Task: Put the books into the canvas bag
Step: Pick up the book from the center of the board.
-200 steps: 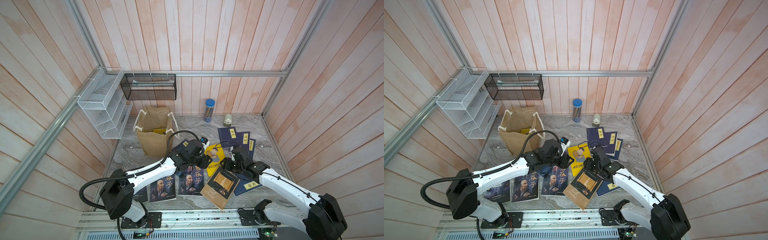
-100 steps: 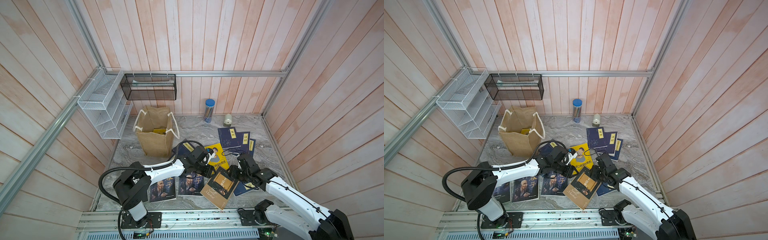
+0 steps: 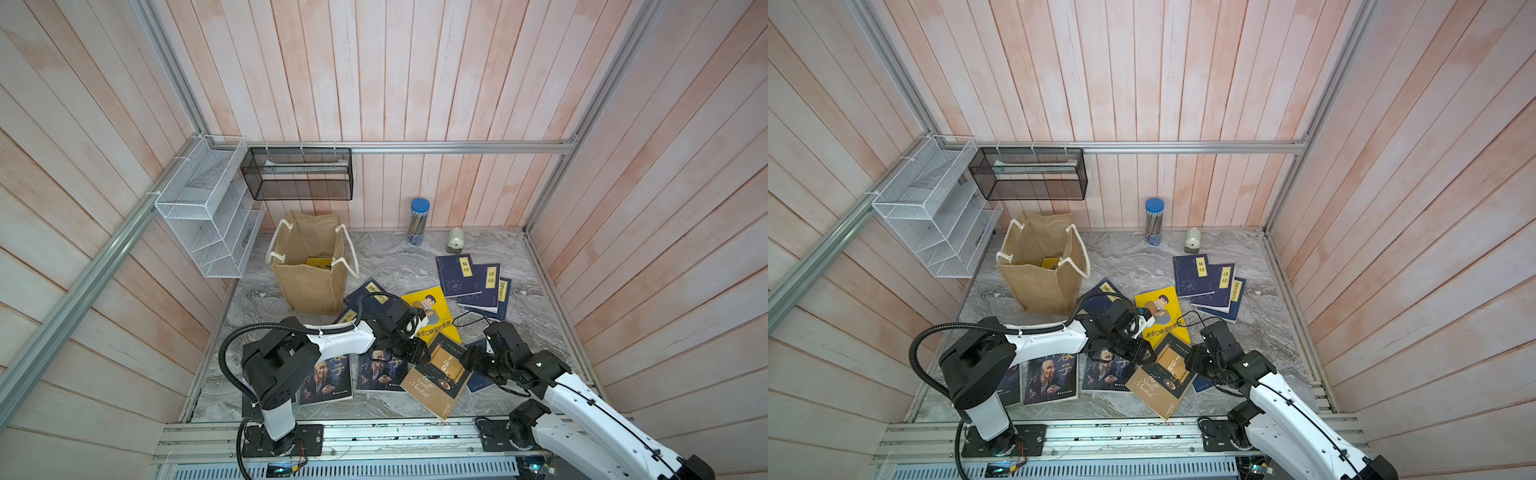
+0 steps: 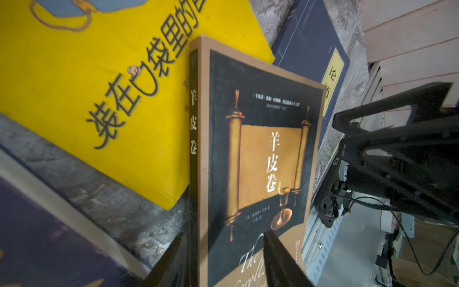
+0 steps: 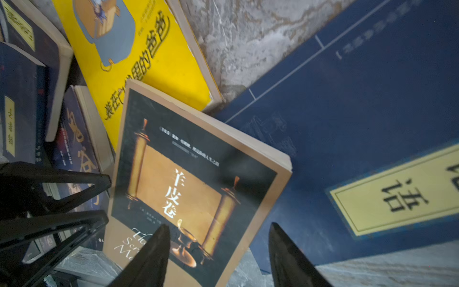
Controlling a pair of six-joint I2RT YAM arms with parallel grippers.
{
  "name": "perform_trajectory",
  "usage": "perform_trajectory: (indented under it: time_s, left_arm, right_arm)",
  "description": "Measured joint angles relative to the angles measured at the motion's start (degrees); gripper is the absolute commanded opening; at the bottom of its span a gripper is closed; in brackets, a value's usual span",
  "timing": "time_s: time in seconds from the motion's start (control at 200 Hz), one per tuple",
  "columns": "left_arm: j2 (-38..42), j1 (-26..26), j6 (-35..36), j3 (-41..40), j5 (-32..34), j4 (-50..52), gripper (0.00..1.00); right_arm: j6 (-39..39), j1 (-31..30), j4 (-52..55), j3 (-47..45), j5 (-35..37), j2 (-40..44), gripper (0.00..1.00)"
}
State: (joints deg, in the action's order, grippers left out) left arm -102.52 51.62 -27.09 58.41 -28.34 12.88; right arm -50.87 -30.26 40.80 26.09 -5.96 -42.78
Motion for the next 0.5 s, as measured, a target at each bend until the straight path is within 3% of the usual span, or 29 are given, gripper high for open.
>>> perform_trajectory:
  time_s: [0.335,0.5]
  left_arm:
    - [-2.2,0.3,-1.0,-0.5,-3.3,-2.0,0.53]
    - [-2.4,0.3,-1.6,-0.9,-4.5,-2.8,0.44]
  right_arm:
    - [-1.6,0.0,-5.3,-4.0,-6.5,-3.3,0.56]
    - [-1.7,0.2,-7.7,-5.3,-7.5,-4.2,0.49]
